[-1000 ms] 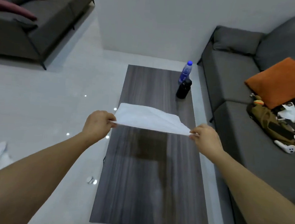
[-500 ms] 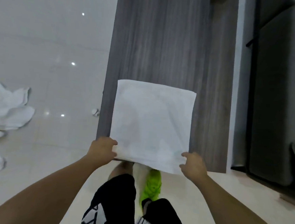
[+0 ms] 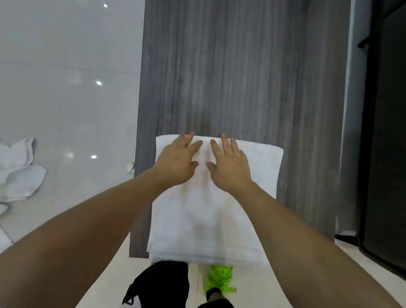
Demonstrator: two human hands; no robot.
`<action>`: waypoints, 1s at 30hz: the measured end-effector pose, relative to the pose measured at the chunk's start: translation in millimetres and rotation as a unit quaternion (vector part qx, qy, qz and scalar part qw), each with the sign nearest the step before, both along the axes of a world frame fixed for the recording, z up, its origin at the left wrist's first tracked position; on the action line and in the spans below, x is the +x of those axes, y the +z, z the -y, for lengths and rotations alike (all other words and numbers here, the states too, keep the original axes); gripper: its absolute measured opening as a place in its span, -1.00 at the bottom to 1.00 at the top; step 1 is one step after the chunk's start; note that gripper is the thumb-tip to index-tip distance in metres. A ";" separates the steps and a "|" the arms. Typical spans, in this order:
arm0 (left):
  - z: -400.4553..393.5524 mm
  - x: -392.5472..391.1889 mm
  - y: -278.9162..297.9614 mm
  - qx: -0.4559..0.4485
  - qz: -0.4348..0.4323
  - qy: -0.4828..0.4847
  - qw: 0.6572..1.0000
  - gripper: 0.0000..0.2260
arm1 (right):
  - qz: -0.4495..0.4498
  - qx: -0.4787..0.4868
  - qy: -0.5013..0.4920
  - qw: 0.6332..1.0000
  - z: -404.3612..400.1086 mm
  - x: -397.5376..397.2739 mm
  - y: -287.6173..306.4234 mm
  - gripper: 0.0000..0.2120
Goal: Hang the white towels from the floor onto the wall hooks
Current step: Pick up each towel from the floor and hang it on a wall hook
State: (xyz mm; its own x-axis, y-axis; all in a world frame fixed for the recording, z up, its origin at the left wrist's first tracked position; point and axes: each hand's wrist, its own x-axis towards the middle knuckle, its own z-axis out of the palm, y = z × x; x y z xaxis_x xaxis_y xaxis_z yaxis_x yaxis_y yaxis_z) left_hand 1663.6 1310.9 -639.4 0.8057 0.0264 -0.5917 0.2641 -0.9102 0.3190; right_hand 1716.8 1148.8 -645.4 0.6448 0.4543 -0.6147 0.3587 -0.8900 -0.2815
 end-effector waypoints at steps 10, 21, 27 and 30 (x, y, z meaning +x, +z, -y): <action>-124.1 -67.4 -41.3 0.222 -0.146 0.040 0.963 -0.25 | 0.029 -0.207 -0.124 0.970 125.4 34.1 -33.5 -0.30; -9.7 18.9 -20.4 -0.001 0.089 0.074 0.993 -0.53 | 0.113 -0.056 -0.071 0.989 19.2 50.0 -33.6 -0.66; 16.5 23.2 -27.0 0.042 0.003 -0.038 0.998 -0.56 | 0.021 -0.122 -0.013 0.992 57.3 48.3 -30.7 -0.72; 20.7 21.6 -22.2 0.067 -0.030 -0.045 0.996 -0.66 | 0.015 -0.063 -0.023 0.998 71.1 36.4 -22.6 -0.75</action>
